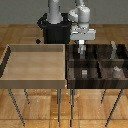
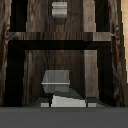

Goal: Place the milk carton into the appropriate compartment.

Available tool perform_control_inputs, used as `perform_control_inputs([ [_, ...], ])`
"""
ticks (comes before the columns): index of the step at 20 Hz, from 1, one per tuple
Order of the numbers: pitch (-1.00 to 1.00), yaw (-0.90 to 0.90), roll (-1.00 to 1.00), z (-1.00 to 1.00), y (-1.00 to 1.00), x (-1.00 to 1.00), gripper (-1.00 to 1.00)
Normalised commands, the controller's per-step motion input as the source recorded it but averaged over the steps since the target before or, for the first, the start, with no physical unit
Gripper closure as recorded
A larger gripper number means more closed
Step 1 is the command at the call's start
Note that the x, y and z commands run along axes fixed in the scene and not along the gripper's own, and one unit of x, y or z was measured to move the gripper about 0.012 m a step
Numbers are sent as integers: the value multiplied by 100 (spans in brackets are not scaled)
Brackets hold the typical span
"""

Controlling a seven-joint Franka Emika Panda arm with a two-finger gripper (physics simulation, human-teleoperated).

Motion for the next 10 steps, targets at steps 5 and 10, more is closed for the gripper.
perform_control_inputs([
  [5,0,0,0,-80,0,0,-100],
  [10,0,0,0,0,0,0,-100],
])
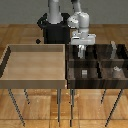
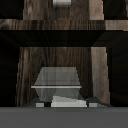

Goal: Place the milk carton into the appropriate compartment.

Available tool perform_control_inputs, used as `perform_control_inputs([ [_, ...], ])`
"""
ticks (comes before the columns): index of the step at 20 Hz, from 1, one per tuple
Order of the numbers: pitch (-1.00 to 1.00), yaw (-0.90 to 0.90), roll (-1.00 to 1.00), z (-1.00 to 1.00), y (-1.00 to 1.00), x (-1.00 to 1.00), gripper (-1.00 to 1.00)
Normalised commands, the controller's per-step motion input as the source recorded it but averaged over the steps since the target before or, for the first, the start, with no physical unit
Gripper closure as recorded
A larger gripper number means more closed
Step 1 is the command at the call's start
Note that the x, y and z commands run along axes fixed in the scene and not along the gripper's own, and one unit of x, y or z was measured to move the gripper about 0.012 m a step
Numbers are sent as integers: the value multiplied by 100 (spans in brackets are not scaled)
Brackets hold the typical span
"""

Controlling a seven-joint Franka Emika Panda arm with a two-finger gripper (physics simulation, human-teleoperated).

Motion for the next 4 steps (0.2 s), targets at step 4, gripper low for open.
perform_control_inputs([
  [4,0,0,0,0,0,0,-100],
])
